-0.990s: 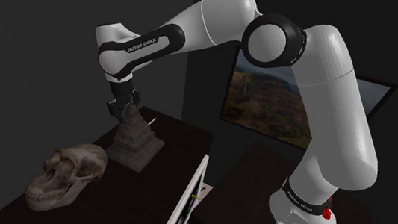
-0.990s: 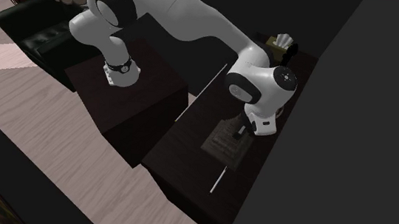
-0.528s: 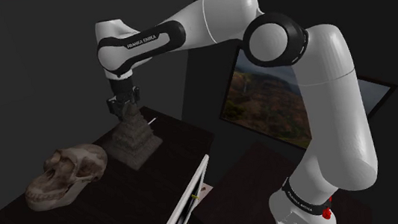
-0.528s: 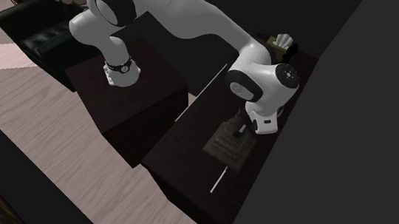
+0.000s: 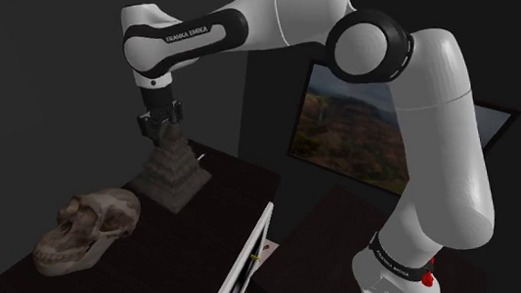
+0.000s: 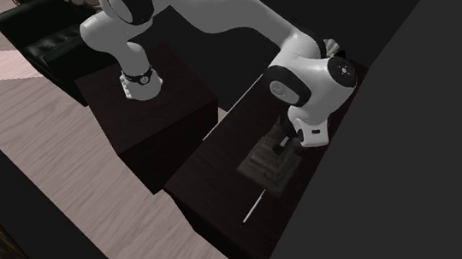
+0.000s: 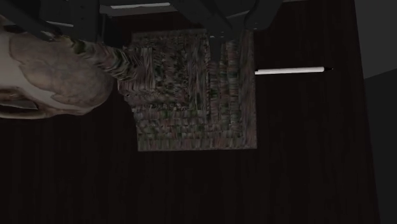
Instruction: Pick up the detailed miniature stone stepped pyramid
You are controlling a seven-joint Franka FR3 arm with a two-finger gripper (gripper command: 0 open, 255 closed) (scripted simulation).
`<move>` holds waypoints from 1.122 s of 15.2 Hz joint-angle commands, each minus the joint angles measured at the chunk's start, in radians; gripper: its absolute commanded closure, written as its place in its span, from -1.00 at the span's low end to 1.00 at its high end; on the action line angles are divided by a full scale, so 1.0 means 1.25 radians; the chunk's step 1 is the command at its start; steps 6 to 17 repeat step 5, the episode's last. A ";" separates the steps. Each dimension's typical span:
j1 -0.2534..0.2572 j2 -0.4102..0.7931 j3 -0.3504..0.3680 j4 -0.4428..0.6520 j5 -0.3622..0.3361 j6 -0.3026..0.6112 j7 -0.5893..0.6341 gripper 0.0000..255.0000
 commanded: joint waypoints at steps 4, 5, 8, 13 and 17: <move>0.001 -0.012 0.002 0.031 0.002 -0.040 -0.001 1.00; 0.001 -0.012 0.001 0.031 0.002 -0.040 -0.001 1.00; 0.001 -0.012 0.001 0.031 0.002 -0.040 -0.001 1.00; 0.001 -0.012 0.001 0.031 0.002 -0.040 -0.001 1.00; 0.001 -0.012 0.001 0.031 0.002 -0.040 -0.001 1.00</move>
